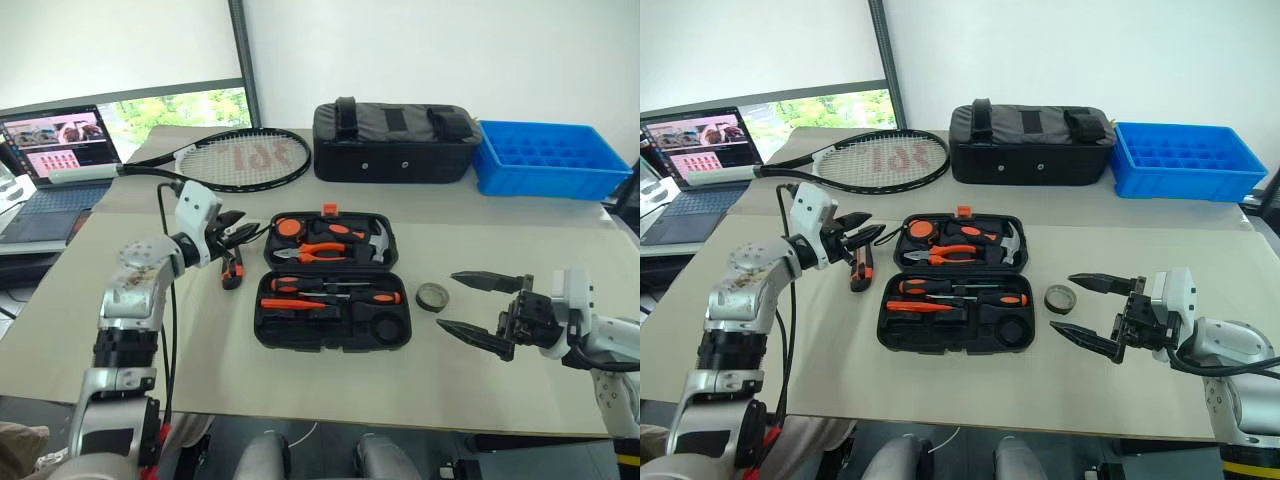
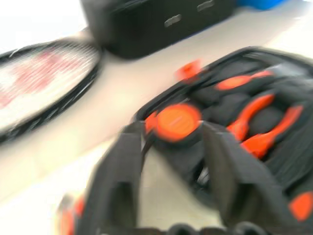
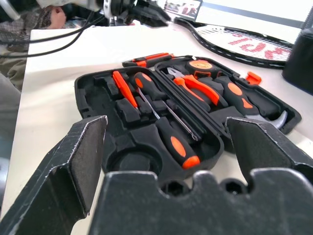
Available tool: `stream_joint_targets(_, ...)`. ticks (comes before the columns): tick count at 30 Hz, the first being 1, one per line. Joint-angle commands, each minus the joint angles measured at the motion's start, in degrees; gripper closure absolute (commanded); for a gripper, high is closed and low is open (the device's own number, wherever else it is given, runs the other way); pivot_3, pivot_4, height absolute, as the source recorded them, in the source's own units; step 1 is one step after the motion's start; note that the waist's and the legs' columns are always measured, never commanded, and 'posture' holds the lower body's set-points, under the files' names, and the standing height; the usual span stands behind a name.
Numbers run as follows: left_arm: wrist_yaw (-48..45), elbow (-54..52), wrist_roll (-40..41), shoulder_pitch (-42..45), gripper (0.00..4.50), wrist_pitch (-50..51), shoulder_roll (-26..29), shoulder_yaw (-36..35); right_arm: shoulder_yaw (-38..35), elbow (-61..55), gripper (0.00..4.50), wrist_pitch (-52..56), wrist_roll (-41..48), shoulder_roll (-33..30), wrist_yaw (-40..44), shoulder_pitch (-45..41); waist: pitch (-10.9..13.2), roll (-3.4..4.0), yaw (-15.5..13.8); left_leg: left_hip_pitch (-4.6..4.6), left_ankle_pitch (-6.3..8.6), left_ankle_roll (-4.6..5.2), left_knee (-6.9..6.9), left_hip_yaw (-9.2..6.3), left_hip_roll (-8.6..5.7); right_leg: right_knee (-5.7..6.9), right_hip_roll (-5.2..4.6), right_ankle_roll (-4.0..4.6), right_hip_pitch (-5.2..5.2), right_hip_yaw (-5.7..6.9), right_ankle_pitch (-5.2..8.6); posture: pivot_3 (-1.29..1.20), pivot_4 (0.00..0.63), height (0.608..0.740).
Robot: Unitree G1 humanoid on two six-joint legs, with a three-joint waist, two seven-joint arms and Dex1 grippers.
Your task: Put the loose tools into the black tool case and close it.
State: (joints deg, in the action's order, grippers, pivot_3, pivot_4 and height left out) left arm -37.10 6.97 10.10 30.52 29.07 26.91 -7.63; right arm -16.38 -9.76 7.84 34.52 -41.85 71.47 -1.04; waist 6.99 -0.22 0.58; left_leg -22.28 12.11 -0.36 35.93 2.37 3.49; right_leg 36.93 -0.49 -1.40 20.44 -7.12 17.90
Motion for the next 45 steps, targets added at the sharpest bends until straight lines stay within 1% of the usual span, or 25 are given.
stream_joint_targets(1,11.07,-6.34,-4.44,-1.48,0.82,6.16,-2.48,1.34,0.27,-0.06,0.00,-0.30,0.85,-1.17,1.41,-3.11,0.00,0.00,-0.08,-0.02,0.00,0.00,0.00,-0.02,-0.03,-0.01,-0.01,0.00,0.00,0.00,0.00,0.00,0.150,0.708)
stream_joint_targets(2,13.72,-6.32,-5.99,-1.86,0.38,6.92,-3.44,2.18,0.55,0.13,0.00,0.06,1.00,-1.33,1.68,-4.03,0.01,-0.01,-0.08,0.00,0.00,-0.01,0.00,-0.04,-0.04,-0.03,-0.02,0.00,-0.03,-0.01,0.00,0.00,0.150,0.708)
stream_joint_targets(3,16.01,-6.07,-6.74,-1.85,0.04,7.65,-4.54,2.21,0.71,0.40,0.00,0.31,1.08,-1.51,1.99,-4.78,0.01,-0.01,-0.07,0.01,0.00,-0.01,0.00,-0.05,-0.06,-0.03,-0.02,0.04,-0.04,-0.01,-0.02,0.00,0.150,0.708)
stream_joint_targets(7,22.41,-3.33,-8.71,-0.76,0.04,8.56,-7.02,2.01,0.87,2.10,0.00,0.36,0.91,-2.22,3.01,-6.70,0.05,-0.08,0.06,0.00,-0.01,-0.02,-0.03,-0.11,-0.08,-0.03,-0.02,0.07,-0.04,0.02,-0.04,0.00,0.150,0.708)
stream_joint_targets(12,25.40,0.86,-7.91,-0.09,0.04,9.80,-9.21,1.61,0.90,2.63,0.00,0.05,0.88,-2.44,3.49,-6.75,0.05,-0.08,0.15,0.02,-0.01,-0.03,-0.06,-0.13,-0.09,-0.02,-0.01,0.08,-0.04,0.01,-0.05,0.00,0.150,0.708)
stream_joint_targets(17,29.59,4.73,-6.88,1.46,0.04,11.39,-11.65,-0.66,-0.06,2.52,0.00,0.13,1.12,-3.01,3.58,-6.22,0.06,-0.10,0.16,0.01,-0.02,-0.04,-0.05,-0.15,-0.10,-0.03,-0.02,0.08,-0.04,0.02,-0.05,0.00,0.150,0.708)
stream_joint_targets(21,32.70,6.33,-4.29,2.11,0.04,13.83,-14.43,-4.68,-0.29,2.63,0.00,0.03,1.23,-3.38,3.56,-6.04,0.07,-0.12,0.17,0.01,-0.02,-0.04,-0.06,-0.15,-0.11,-0.03,-0.02,0.08,-0.05,0.03,-0.05,0.00,0.150,0.708)
stream_joint_targets(24,33.02,6.37,-3.31,1.81,0.86,14.65,-14.86,-5.76,-0.18,2.75,0.00,0.00,1.21,-3.39,3.43,-6.22,0.09,-0.15,0.19,0.03,-0.03,-0.05,-0.06,-0.16,-0.12,-0.02,-0.02,0.07,-0.06,0.03,-0.04,0.00,0.150,0.708)
stream_joint_targets(28,34.17,5.31,-3.99,0.63,2.42,14.86,-13.67,-5.60,0.09,3.23,0.00,-0.21,1.11,-3.23,3.51,-6.68,0.09,-0.16,0.35,0.07,-0.03,-0.06,-0.06,-0.16,-0.12,-0.02,-0.02,0.07,-0.09,0.02,-0.04,0.00,0.150,0.708)
stream_joint_targets(29,34.61,4.98,-4.08,0.36,2.70,14.79,-13.39,-5.90,0.20,3.37,0.00,-0.30,1.06,-3.16,3.56,-6.85,0.10,-0.17,0.45,0.09,-0.03,-0.06,-0.06,-0.16,-0.12,-0.01,-0.02,0.07,-0.10,0.01,-0.04,0.00,0.150,0.708)
stream_joint_targets(30,34.98,4.68,-4.14,0.10,2.77,14.69,-13.12,-6.18,0.28,3.45,0.00,-0.36,1.03,-3.11,3.58,-6.96,0.11,-0.18,0.56,0.10,-0.03,-0.06,-0.07,-0.16,-0.12,0.00,-0.02,0.07,-0.10,0.01,-0.04,0.00,0.150,0.708)
stream_joint_targets(33,35.48,3.58,-3.83,-0.40,2.77,12.92,-12.25,-7.08,0.55,3.87,0.00,-0.52,0.91,-3.00,3.62,-7.53,0.12,-0.21,0.84,0.15,-0.04,-0.07,-0.09,-0.16,-0.11,0.04,-0.01,0.07,-0.10,0.01,-0.04,0.00,0.150,0.708)
stream_joint_targets(35,33.93,1.93,-3.37,-0.74,2.77,8.55,-11.04,-7.22,0.57,4.04,0.00,-0.61,0.91,-3.00,3.65,-7.75,0.12,-0.20,0.98,0.15,-0.04,-0.08,-0.10,-0.16,-0.11,0.05,-0.01,0.07,-0.09,0.00,-0.04,0.00,0.150,0.708)
stream_joint_targets(38,23.98,-3.51,-0.20,-2.05,2.77,1.36,-7.73,-5.54,-0.10,3.87,0.00,-0.61,1.32,-3.17,3.91,-7.26,0.20,-0.32,0.84,0.12,-0.07,-0.12,-0.13,-0.18,-0.11,0.05,-0.01,0.08,-0.06,0.03,-0.05,0.00,0.150,0.708)
stream_joint_targets(42,-1.95,-14.17,5.21,-8.35,2.77,-7.17,3.63,1.00,-1.02,3.17,0.00,-0.80,1.71,-3.04,4.01,-5.54,0.20,-0.32,0.36,0.04,-0.15,-0.30,-0.22,-0.19,-0.11,-0.11,-0.03,0.11,-0.05,0.06,-0.06,0.00,0.150,0.708)
stream_joint_targets(45,-16.08,-18.04,7.77,-11.97,2.77,-11.70,10.33,5.87,-0.96,2.75,0.00,-0.86,1.72,-2.67,3.79,-5.02,0.06,-0.02,0.11,0.14,-0.08,-0.73,-0.31,-0.14,-0.13,-0.19,-0.14,0.10,-0.15,0.06,-0.04,0.00,0.150,0.708)
